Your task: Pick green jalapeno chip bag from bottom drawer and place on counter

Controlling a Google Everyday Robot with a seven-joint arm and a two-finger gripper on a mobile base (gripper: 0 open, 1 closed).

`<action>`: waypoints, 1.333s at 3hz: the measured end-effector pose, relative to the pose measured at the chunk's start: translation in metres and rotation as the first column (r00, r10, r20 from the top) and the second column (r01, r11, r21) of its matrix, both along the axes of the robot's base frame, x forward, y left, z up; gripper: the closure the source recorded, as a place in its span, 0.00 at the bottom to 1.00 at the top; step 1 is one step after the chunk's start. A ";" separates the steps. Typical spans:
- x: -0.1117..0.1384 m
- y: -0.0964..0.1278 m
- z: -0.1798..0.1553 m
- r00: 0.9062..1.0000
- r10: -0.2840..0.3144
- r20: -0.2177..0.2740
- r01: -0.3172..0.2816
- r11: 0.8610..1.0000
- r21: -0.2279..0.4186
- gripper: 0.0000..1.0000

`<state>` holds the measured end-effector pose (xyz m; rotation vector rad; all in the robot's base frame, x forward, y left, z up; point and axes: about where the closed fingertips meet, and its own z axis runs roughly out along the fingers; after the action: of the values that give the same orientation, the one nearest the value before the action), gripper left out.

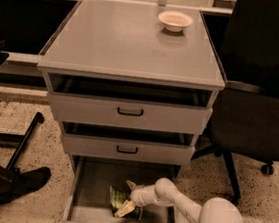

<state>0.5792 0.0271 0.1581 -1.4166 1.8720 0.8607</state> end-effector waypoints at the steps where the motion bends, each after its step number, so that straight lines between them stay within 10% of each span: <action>1: 0.001 -0.008 -0.025 0.999 -0.017 -0.031 0.017 1.000 0.015 0.00; 4: -0.013 -0.012 -0.048 0.997 -0.050 -0.057 0.052 0.998 0.033 0.65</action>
Offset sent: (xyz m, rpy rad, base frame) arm -0.0277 -0.0238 -0.0866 0.0558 0.0839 -0.1086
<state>0.5662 0.0150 0.1105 -1.3304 1.9178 0.9118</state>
